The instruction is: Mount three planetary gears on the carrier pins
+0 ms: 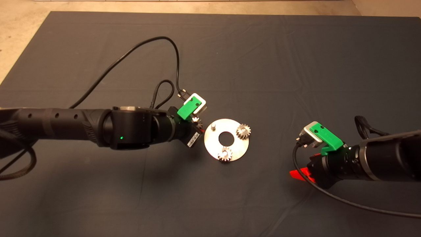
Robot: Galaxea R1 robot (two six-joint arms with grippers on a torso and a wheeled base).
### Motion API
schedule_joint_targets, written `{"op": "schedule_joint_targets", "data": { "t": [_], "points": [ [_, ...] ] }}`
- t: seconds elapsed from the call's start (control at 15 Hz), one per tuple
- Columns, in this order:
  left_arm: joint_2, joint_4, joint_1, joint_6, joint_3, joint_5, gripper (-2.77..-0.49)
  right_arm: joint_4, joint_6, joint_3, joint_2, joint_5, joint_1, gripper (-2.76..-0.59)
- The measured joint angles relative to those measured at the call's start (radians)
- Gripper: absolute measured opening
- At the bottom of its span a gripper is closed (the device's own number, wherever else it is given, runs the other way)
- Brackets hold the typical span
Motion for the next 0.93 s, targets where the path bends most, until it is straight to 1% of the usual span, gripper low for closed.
{"op": "schedule_joint_targets", "data": {
  "t": [0.07, 0.13, 0.27, 0.4, 0.6, 0.67, 0.8, 0.93],
  "points": [
    [0.008, 0.001, -0.013, 0.0, 0.0, 0.0, -2.5, 0.007, 0.0, 0.0, 0.0, 0.0, 0.005, -1.33],
    [0.016, 0.001, -0.017, 0.0, 0.0, -0.001, -2.5, 0.014, 0.0, 0.0, 0.0, 0.0, 0.014, -1.33],
    [0.046, -0.002, -0.014, 0.0, 0.0, 0.003, -2.5, 0.017, 0.0, 0.001, 0.0, 0.0, 0.029, -1.33],
    [0.066, -0.003, -0.013, 0.0, 0.0, 0.001, -2.5, 0.023, 0.0, 0.001, 0.0, 0.001, 0.032, -1.33],
    [0.066, -0.003, -0.013, -0.001, 0.0, 0.001, -2.5, 0.061, -0.001, 0.001, 0.0, 0.0, 0.036, -1.33],
    [0.066, -0.002, -0.011, -0.001, 0.0, 0.002, -2.5, 0.062, -0.001, 0.002, 0.001, 0.001, 0.039, -1.33],
    [0.064, -0.003, -0.008, -0.001, 0.0, 0.011, -2.5, 0.063, -0.001, 0.002, 0.0, 0.001, 0.041, -1.33],
    [0.067, 0.0, -0.008, -0.001, 0.0, 0.006, -2.5, 0.067, -0.001, 0.003, 0.0, 0.0, 0.041, -1.33]
  ]
}}
